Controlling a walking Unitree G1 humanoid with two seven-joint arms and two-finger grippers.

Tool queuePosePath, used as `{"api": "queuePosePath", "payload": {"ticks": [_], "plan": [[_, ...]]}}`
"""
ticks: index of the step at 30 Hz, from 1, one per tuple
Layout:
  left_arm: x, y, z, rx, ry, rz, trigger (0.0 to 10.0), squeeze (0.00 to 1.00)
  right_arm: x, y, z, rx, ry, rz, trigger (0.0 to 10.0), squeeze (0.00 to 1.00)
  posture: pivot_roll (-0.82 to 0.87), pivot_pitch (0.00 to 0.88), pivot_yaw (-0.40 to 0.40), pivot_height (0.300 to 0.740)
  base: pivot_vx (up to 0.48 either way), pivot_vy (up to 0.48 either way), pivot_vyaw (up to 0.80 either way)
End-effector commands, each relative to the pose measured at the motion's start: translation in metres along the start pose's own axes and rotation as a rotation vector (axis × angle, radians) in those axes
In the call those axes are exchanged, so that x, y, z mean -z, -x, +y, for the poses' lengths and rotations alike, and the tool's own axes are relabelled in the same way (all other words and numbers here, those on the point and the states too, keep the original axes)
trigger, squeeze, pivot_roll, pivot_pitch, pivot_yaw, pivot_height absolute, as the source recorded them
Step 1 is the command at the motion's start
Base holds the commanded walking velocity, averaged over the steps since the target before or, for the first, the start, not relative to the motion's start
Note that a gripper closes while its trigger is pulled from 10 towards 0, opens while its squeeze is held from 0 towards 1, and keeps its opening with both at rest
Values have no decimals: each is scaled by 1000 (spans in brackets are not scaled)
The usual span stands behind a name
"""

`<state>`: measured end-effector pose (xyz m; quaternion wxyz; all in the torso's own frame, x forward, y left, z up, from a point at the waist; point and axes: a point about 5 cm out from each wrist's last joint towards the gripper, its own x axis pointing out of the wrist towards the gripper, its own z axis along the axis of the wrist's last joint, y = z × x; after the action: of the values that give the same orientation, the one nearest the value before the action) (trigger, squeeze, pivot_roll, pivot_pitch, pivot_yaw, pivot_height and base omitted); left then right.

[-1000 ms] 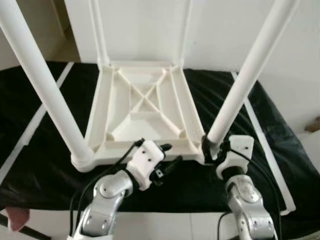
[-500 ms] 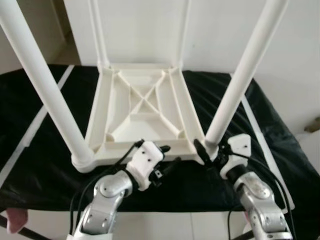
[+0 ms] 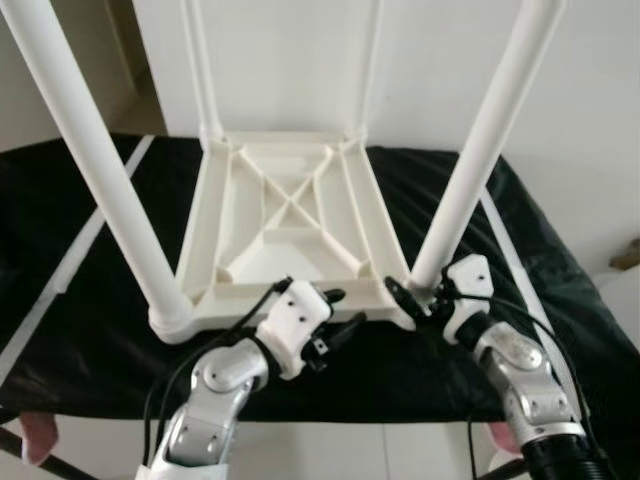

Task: Building children table

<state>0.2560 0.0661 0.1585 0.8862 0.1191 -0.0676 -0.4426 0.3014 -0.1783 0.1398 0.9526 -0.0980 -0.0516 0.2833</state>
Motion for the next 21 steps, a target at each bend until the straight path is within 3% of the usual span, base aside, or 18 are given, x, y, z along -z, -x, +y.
{"api": "queuePosePath", "payload": {"ticks": [1, 12, 13, 17, 21], "plan": [[3, 0, 0, -69, 18, 3, 10000, 0, 7, 0, 5, -56, -1, 23, 0, 0, -84, 25, -21, 740, 0, 0, 0], [3, 0, 1, -73, 23, 0, 10000, 0, 14, 4, 8, -60, -44, 27, 0, 0, -83, 25, -27, 740, 0, 0, 0], [3, 0, 1, -73, 24, -1, 10000, 0, 16, 4, 11, -47, -64, 29, 10000, 0, -83, 24, -28, 740, 0, 0, 0], [4, 0, 1, -74, 26, -1, 10000, 0, 18, 4, 13, -36, -82, 29, 10000, 0, -83, 24, -29, 740, 0, 0, 0], [5, 0, -1, -72, 33, -2, 10000, 0, 18, 5, 23, 79, -142, 18, 10000, 0, -81, 27, -39, 740, 0, 0, 0]]}}
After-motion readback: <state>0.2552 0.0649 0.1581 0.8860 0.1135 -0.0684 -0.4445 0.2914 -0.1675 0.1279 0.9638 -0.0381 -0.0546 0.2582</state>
